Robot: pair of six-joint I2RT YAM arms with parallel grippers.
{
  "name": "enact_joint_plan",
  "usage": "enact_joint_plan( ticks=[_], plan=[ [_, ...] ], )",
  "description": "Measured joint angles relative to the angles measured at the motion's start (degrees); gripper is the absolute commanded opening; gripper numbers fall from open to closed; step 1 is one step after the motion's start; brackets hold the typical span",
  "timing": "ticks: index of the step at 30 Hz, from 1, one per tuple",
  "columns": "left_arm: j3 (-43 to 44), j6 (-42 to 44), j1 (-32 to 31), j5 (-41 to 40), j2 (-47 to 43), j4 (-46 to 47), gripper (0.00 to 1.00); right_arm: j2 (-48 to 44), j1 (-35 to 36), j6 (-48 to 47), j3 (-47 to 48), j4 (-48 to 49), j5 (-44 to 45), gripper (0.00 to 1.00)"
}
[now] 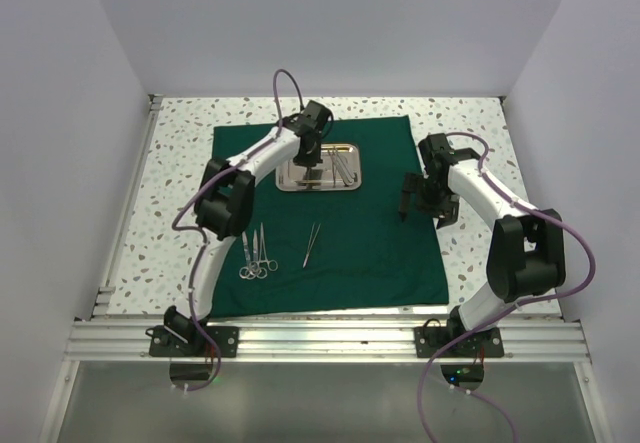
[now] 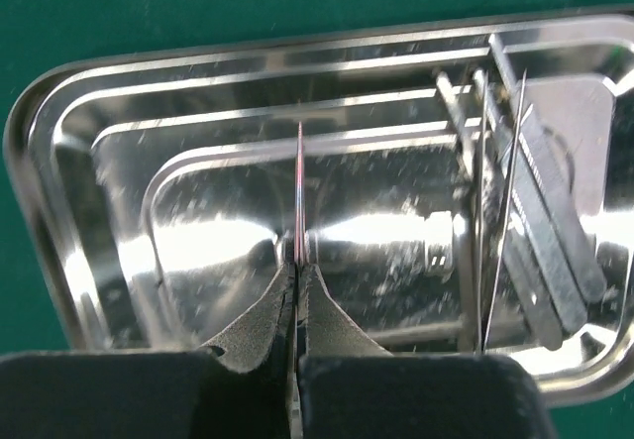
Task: Open and lay out the surgical kit
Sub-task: Pick up the medical item from the container, then place the medical item in the surgical kit.
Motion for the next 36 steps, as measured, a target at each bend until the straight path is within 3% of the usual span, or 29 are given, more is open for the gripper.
enact_joint_plan(
  ticks=[7,16,22,29,31,32,33,36],
  plan=[
    [-9.1,-1.0,-0.5,-0.2,-11.3,-2.6,0.0,0.0,0.0,0.1,1.3,0.4,-1.4,0.92],
    [-32.6,-6.0,-7.0,0.6,-31.3,0.3,0.0,1.5,0.0,0.9,1.5,2.0,-4.2,0.92],
    [-45.2,-10.2,-8.2,3.7,-32.9,2.4,0.0,1.6,0.0,1.6,1.2,3.3,-6.0,0.91],
    [-50.2,-14.0,-11.3,5.1,-34.8,4.4,0.0,2.2,0.2,1.9,0.3,3.9,-7.4,0.91],
    [-50.4,-14.6,-12.4,5.8,-35.3,5.4,0.07,2.8,0.3,2.0,0.3,4.0,-7.6,0.91],
    [-50.4,-15.0,-12.9,6.1,-35.5,5.7,0.14,3.1,0.4,2.1,0.3,4.1,-7.6,0.91],
    [-50.4,-15.0,-13.1,6.3,-35.6,6.1,0.29,3.5,0.5,2.2,0.3,4.1,-7.7,0.91],
    [-50.4,-15.7,-13.4,6.8,-35.8,6.8,0.48,4.5,0.7,2.2,0.3,4.0,-7.8,0.91]
  ],
)
